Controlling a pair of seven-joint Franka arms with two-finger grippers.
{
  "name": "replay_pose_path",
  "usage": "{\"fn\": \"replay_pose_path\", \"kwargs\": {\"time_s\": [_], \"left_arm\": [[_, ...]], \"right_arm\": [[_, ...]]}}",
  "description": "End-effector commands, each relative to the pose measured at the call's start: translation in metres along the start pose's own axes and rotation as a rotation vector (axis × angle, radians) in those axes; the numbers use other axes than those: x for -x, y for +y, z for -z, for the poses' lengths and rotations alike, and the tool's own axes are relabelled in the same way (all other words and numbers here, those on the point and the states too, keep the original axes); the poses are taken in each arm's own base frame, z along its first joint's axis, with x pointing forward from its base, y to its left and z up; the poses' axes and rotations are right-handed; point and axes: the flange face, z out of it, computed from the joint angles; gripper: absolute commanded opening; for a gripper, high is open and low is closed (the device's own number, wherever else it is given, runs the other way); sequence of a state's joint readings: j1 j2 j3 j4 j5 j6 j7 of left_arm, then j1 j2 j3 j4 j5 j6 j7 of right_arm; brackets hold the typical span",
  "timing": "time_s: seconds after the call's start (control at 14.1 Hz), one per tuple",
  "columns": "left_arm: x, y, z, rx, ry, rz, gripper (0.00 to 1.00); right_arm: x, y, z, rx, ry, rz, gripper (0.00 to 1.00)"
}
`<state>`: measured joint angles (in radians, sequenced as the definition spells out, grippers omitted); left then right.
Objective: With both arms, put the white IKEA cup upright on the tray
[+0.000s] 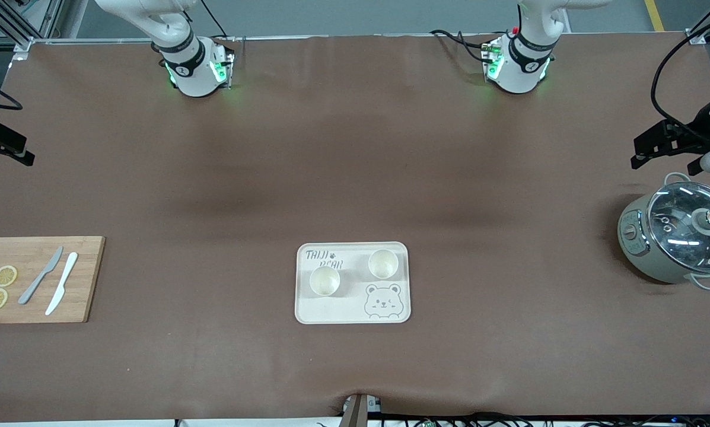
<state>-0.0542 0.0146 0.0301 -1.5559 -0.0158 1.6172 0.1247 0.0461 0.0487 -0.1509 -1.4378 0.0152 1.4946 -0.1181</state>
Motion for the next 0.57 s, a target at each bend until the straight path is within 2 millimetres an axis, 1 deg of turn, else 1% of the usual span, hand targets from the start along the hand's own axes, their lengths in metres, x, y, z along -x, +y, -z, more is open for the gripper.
{"fn": "replay_pose_path", "kwargs": {"time_s": [0.0, 0.07, 0.36, 0.5], "left_arm": [[-0.0022, 0.0191, -0.0015, -0.003, -0.014, -0.025, 1.0], [-0.0027, 0.026, -0.0016, -0.002, -0.014, -0.04, 1.0], [-0.0047, 0.0196, -0.0031, 0.003, -0.01, -0.037, 1.0], [-0.0061, 0.0194, -0.0043, 0.002, -0.007, -0.037, 1.0]], "right_arm": [[0.0008, -0.0014, 0.004, 0.021, 0.002, -0.012, 1.0], [0.0008, -0.0014, 0.004, 0.021, 0.002, -0.012, 1.0], [0.0013, -0.0013, 0.0036, 0.022, -0.003, -0.012, 1.0], [0.0013, -0.0015, 0.0036, 0.021, -0.003, -0.012, 1.0]]}}
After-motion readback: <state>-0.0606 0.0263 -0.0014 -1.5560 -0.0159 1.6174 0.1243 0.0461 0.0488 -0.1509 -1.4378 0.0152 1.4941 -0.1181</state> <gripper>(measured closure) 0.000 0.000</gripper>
